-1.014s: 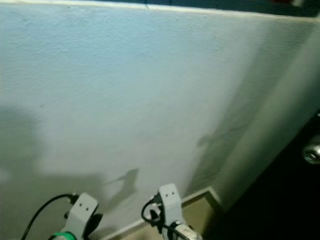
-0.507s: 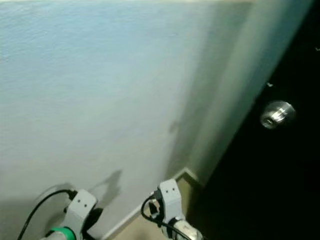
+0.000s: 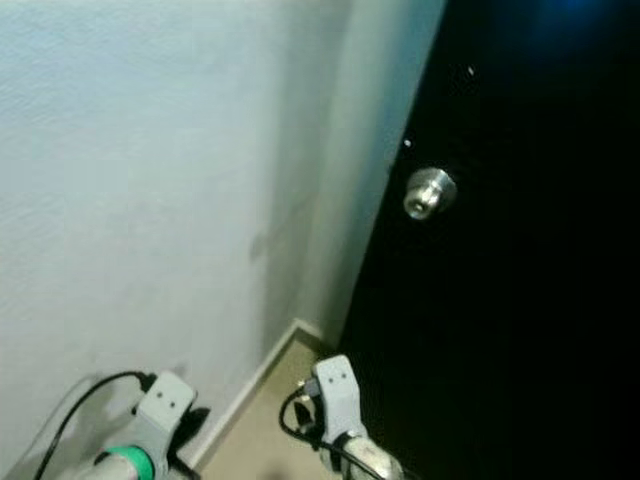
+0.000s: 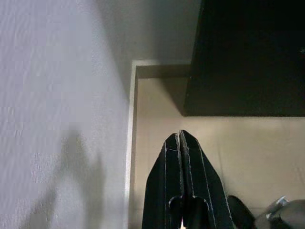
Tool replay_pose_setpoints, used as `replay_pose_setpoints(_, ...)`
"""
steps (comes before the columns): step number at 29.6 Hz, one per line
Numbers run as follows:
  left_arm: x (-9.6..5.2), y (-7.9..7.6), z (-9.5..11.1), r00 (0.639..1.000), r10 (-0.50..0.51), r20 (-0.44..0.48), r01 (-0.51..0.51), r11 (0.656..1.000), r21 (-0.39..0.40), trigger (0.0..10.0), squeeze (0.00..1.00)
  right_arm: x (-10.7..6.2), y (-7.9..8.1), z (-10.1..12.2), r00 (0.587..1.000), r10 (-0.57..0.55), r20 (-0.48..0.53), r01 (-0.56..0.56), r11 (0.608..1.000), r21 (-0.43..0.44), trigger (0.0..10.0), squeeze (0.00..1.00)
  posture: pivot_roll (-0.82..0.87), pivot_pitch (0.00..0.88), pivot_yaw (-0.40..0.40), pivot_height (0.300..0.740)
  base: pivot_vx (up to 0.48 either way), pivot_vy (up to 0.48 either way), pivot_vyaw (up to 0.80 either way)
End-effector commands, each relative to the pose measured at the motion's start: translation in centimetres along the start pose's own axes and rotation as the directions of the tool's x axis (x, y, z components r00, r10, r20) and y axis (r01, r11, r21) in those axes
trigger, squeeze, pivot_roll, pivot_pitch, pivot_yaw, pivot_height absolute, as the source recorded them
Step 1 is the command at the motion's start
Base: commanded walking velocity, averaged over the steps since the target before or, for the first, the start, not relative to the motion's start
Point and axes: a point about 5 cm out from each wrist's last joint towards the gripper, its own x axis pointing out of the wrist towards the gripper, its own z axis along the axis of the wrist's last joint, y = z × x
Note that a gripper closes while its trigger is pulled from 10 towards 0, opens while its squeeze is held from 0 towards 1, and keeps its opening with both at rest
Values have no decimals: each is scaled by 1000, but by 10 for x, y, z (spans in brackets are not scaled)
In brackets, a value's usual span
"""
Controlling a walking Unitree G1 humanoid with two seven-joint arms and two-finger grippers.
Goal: Clothes washing
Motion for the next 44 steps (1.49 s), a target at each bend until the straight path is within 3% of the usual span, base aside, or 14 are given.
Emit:
replay_pose_setpoints(1,1,-6,-1,1000,-19,5,19,1000,-20,10000,0,-3,-6,-4,1000,-17,-16,17,1000,8,10000,0,-56,51,22,740,0,0,-800)
replay_pose_setpoints(44,-3,2,4,998,7,65,-6,1000,-18,10000,0,1,0,-7,999,20,-30,-20,1000,-4,10000,0,-40,46,15,740,0,0,-800)
